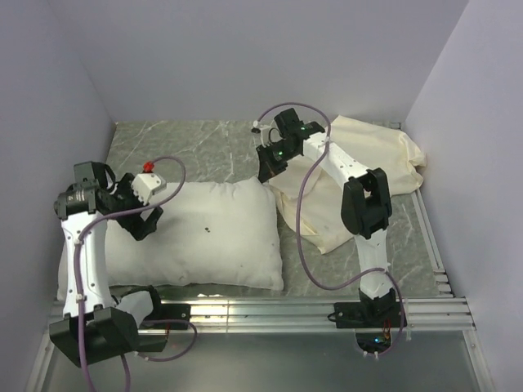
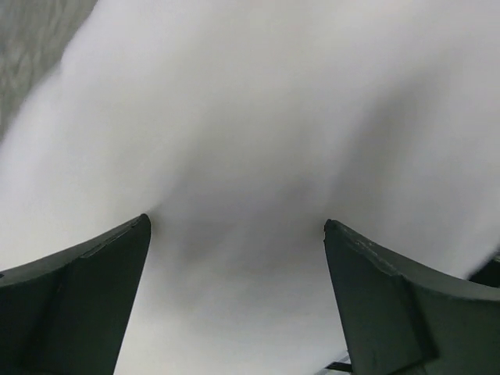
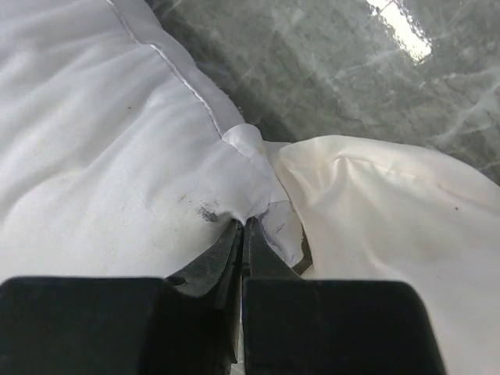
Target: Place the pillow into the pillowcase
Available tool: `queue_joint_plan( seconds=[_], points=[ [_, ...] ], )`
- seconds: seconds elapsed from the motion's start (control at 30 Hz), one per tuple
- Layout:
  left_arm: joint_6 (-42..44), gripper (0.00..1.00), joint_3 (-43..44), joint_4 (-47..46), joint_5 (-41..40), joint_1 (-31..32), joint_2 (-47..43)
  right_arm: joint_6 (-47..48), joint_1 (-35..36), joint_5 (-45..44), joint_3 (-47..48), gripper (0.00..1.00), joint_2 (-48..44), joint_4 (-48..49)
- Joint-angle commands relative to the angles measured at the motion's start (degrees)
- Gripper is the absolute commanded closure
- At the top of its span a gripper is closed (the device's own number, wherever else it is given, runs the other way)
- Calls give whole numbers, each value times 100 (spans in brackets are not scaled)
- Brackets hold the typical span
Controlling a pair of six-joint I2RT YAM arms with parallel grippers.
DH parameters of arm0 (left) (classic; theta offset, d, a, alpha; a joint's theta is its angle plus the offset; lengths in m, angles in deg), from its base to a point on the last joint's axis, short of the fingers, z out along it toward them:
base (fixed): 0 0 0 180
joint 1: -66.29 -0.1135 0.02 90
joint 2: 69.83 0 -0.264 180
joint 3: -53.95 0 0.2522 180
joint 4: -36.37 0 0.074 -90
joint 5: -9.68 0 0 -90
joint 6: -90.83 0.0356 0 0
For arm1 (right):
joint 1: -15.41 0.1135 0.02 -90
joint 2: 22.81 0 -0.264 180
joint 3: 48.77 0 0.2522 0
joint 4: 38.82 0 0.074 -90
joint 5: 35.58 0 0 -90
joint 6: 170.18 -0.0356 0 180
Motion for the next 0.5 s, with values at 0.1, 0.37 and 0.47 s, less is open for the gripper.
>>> queue_joint_plan(
  seconds=[0.1, 0.37, 0.47],
  points=[
    [384, 1, 1556, 1295, 1959, 639, 841, -159, 283, 10, -265, 100, -309, 447],
    [-716, 1, 925, -180, 1101, 3040, 1194, -212, 275, -51, 16, 100, -212, 351],
    [-918, 1, 583, -462, 627, 3656, 1519, -221, 283, -42, 43, 100, -212, 368]
  ],
)
